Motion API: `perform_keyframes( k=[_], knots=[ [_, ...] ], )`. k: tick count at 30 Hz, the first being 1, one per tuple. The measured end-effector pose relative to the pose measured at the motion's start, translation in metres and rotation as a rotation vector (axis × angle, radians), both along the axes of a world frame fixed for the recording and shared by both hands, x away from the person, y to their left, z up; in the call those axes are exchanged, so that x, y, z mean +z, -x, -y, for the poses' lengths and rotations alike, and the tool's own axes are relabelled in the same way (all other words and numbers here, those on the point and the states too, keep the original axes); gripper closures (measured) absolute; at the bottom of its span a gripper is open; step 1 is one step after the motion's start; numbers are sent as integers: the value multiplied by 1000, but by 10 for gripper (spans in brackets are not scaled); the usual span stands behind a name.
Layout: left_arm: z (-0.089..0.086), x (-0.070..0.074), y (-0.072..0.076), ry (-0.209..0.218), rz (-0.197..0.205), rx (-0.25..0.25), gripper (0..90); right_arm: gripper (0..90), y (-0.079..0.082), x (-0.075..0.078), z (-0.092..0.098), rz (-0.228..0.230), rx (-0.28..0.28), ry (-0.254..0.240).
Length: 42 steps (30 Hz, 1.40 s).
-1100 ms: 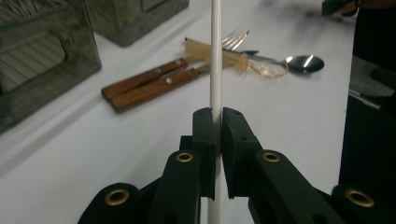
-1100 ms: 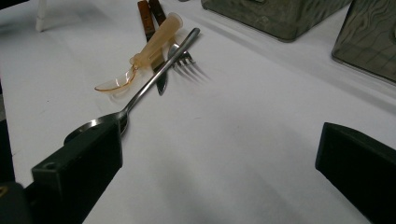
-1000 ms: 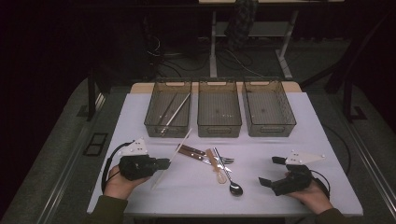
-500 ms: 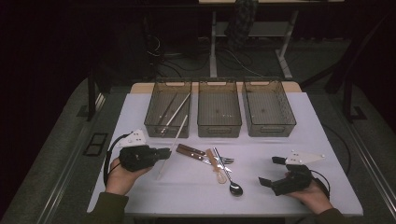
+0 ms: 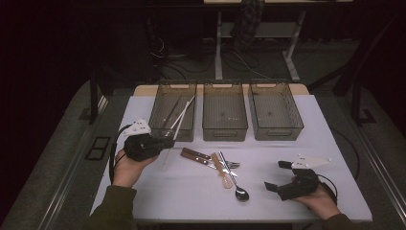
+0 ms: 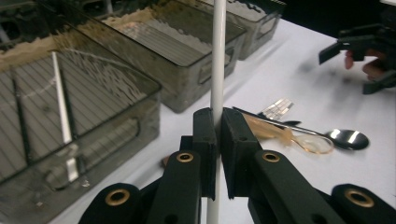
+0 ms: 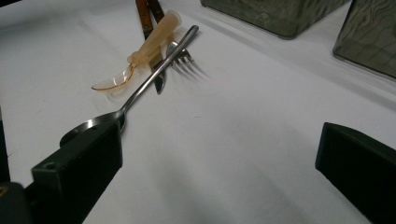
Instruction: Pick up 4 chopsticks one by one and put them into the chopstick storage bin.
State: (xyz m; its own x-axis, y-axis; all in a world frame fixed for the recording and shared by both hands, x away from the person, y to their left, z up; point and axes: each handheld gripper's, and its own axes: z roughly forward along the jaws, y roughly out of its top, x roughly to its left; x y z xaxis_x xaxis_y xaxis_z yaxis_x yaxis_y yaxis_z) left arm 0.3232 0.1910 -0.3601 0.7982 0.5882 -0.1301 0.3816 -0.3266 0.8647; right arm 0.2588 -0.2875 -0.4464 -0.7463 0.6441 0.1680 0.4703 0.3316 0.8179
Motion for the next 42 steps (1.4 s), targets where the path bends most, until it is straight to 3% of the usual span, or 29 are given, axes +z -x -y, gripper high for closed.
perform_keyframes(
  k=[12, 19, 29, 34, 35, 42],
  knots=[
    [4, 8, -23, 6, 17, 33, 841, 5, -1, -1, 1, -11, -6, -3],
    [3, 28, -41, 12, 43, 57, 841, 5, -2, -2, 1, -16, -6, -9],
    [3, 52, -78, 25, 108, 115, 841, 5, -1, -1, 3, -11, -13, -17],
    [5, 51, -98, 32, 122, 159, 841, 5, -2, -1, 3, -10, -11, -18],
    [6, 49, -104, 15, 124, 175, 841, 5, -2, -1, 3, -10, -10, -18],
    [-1, 27, -130, -27, 45, 262, 841, 5, -1, 0, 4, -10, -9, -24]
  ],
)
